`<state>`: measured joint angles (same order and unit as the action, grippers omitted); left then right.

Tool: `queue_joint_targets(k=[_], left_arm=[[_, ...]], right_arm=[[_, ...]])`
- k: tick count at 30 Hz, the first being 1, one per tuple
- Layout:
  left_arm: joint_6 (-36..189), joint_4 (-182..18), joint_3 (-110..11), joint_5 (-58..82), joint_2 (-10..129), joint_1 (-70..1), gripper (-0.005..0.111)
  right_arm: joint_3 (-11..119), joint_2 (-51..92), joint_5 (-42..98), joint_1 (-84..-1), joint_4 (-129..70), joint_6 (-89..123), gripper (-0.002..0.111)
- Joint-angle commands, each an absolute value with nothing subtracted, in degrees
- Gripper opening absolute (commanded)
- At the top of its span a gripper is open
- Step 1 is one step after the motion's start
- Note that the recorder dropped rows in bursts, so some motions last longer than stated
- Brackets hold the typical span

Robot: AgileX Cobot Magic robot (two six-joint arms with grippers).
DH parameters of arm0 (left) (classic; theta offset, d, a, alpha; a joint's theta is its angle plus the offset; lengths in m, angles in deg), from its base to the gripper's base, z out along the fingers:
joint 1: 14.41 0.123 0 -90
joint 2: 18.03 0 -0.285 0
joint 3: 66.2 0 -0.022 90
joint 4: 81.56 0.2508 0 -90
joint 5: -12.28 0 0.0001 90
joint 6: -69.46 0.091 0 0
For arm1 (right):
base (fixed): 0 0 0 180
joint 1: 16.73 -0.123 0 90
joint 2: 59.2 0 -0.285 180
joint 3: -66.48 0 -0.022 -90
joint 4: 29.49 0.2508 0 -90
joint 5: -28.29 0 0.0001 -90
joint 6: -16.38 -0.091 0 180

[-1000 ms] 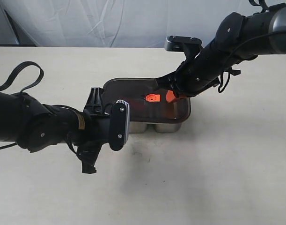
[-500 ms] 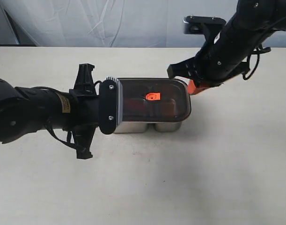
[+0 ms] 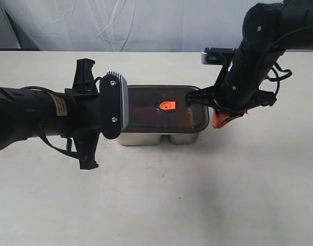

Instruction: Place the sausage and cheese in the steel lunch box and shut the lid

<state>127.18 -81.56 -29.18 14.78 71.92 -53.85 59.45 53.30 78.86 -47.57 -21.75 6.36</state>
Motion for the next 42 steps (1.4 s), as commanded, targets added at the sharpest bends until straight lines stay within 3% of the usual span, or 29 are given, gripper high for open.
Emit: queue_joint_targets(k=[1, 27, 42], left_arm=[[126.86, -82.95, -29.55, 15.54, 71.35, -53.97, 0.0], [126.86, -83.1, -29.55, 15.38, 71.35, -53.97, 0.0], [126.86, -83.1, -29.55, 17.78, 71.35, -53.97, 0.0]], right_arm=[[59.26, 56.13, 76.32, -47.83, -20.17, 6.14, 0.0], [59.26, 57.55, 68.89, -48.11, -20.17, 9.43, 0.0], [59.26, 54.54, 78.36, -48.11, -28.14, 5.81, 0.0]])
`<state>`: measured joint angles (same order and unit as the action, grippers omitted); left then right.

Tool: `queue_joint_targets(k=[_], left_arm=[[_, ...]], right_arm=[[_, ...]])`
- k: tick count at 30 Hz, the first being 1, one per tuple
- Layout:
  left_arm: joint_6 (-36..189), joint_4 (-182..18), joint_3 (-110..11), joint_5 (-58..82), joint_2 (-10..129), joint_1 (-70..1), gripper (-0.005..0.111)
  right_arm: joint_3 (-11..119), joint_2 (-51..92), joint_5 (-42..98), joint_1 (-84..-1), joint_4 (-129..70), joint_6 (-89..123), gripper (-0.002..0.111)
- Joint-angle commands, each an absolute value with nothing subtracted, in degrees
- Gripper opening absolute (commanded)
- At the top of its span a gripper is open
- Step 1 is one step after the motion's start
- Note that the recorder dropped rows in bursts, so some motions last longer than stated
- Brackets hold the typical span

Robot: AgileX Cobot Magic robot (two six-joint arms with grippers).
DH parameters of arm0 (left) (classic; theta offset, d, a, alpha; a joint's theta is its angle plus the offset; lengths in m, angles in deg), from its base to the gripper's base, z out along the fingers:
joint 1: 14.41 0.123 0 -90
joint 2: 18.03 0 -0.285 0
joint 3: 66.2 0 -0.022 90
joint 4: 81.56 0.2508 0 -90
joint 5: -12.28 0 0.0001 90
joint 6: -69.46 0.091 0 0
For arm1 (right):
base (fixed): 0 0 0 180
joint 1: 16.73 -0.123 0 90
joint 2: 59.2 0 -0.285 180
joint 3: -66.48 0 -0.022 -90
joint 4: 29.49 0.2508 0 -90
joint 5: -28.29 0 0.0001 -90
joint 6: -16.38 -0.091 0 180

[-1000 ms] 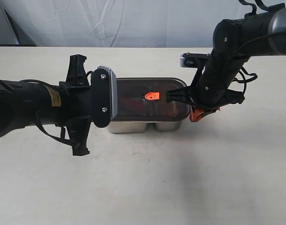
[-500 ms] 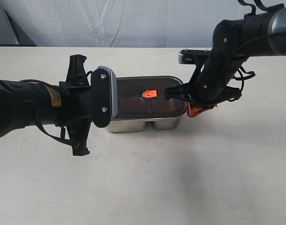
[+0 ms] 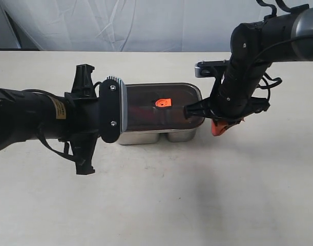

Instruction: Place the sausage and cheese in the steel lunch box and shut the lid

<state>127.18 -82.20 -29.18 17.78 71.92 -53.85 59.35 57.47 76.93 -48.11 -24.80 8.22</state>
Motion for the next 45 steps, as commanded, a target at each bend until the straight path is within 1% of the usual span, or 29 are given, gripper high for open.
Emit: queue_joint_targets(k=[1, 4, 6, 10, 18, 27, 40, 45], left_arm=[[126.86, -82.94, -29.55, 17.43, 71.35, -53.97, 0.0], [126.86, -82.76, -29.55, 13.9, 71.47, -53.97, 0.0], [126.86, -82.76, -29.55, 9.53, 72.04, -53.97, 0.0], [126.86, -83.11, -29.55, 4.22, 75.42, -53.38, 0.0], [126.86, -87.26, -29.55, 7.56, 84.5, -48.27, 0.0], [126.86, -87.02, -29.55, 8.11, 88.81, -48.26, 0.0], [126.86, -87.42, -29.55, 9.71, 89.42, -48.26, 0.0], [126.86, -87.42, -29.55, 9.25, 88.02, -48.26, 0.0]], right_arm=[[59.26, 53.32, 77.79, -48.11, -28.33, 5.0, 0.0], [59.26, 49.75, 72.29, -48.37, -26.99, 5.55, 0.0], [59.4, 48.2, 67.08, -49.06, -23.64, 9.68, 0.0], [61.07, 49.82, 66.07, -49.53, -15.2, 20.14, 0.0], [62.71, 57.44, 65.96, -49.53, -10.96, 25.22, 0.0], [62.71, 61.97, 65.51, -49.53, -10.96, 25.22, 0.0], [62.58, 61.94, 65.87, -49.53, -11.17, 25.22, 0.0], [62.58, 57.41, 65.53, -49.53, -11.04, 25.22, 0.0]])
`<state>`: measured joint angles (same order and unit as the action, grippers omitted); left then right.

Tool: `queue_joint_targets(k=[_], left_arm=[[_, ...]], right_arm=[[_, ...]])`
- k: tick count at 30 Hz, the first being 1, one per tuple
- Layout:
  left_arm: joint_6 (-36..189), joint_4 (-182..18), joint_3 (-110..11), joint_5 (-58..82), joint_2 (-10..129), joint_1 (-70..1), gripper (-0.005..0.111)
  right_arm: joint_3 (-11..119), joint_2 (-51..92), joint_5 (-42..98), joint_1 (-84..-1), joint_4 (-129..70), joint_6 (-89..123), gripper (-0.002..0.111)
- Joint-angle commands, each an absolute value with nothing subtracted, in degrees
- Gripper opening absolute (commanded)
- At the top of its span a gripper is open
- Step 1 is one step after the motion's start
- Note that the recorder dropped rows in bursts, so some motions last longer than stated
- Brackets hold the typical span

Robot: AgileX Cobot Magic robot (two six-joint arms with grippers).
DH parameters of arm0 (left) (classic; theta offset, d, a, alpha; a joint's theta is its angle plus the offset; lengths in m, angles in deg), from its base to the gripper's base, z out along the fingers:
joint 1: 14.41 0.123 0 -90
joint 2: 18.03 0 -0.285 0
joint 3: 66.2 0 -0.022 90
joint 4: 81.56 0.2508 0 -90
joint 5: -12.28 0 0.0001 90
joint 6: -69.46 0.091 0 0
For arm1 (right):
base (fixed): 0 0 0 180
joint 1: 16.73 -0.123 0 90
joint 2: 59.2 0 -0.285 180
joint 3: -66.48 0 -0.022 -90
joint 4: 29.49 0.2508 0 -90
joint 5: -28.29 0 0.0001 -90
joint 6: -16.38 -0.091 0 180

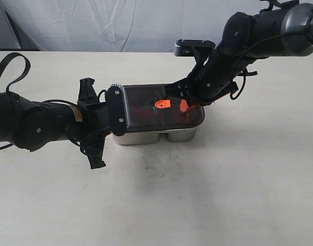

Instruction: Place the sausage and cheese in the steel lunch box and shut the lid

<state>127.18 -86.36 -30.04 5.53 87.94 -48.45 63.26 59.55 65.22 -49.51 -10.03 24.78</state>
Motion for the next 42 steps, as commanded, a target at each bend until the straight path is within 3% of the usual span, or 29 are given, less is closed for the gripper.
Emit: queue_joint_targets(k=[1, 8, 18, 27, 36, 42], left_arm=[[126.86, -87.42, -29.55, 9.27, 87.76, -48.26, 0.0], [126.86, -87.42, -29.55, 9.12, 87.74, -48.26, 0.0], [126.86, -87.42, -29.55, 9.25, 87.74, -48.26, 0.0], [126.98, -87.19, -29.55, 8.46, 86.37, -48.26, 0.0], [126.86, -89.8, -29.55, 8.93, 73.75, -48.26, 0.0], [126.72, -99.04, -29.55, 17.06, 58.54, -48.26, 0.0]], right_arm=[[62.58, 56.4, 65.68, -49.53, -11.04, 25.22, 0.0], [62.46, 52.84, 74.09, -49.53, -11.76, 23.89, 0.0], [58.42, 58.61, 69.65, -49.53, -12.55, 22.87, -0.001], [58.42, 53.48, 63.91, -49.53, -12.55, 22.87, -0.001], [58.42, 43.91, 63.62, -49.53, -13.62, 22.58, -0.001], [55.52, 34.27, 67.37, -49.53, -18.75, 17.89, -0.001]])
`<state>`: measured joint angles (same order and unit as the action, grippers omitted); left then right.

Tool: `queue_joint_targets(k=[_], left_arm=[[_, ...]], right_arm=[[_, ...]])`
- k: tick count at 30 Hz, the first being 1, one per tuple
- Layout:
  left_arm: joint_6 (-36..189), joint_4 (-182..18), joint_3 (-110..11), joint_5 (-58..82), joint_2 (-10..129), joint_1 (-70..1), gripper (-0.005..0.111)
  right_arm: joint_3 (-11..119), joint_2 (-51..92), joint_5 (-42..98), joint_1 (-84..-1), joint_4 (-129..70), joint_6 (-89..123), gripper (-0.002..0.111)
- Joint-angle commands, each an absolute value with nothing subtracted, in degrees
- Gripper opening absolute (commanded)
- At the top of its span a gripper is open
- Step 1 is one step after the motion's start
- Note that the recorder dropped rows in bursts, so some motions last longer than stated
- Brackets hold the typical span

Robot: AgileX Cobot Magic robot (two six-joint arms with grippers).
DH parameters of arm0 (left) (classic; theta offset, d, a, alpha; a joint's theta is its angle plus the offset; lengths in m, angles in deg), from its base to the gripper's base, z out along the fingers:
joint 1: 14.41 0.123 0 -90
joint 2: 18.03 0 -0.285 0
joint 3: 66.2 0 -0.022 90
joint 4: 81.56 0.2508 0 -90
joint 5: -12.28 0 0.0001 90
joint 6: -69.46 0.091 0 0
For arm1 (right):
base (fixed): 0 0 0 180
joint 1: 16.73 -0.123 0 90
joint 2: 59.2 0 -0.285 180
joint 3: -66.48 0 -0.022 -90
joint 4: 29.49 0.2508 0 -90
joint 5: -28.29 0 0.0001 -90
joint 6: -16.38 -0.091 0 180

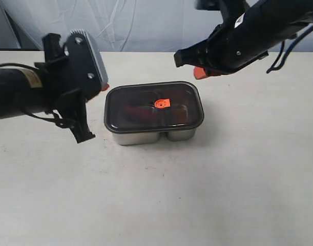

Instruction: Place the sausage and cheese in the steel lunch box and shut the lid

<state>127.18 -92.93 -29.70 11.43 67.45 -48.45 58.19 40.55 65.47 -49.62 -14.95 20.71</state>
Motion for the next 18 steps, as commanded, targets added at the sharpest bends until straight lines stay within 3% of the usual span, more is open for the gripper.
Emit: queue_joint_targets(k=[1, 18], left_arm=[[126.42, -100.33, -29.55, 19.11, 56.19, -48.26, 0.0], [84.64, -82.16, -21.85, 46.17, 2.79, -48.26, 0.0]], right_arm=[[54.18, 31.93, 67.37, -49.53, -19.73, 16.89, -0.001], [21.48, -2.08, 69.88, -49.53, -22.33, 8.71, -0.001]])
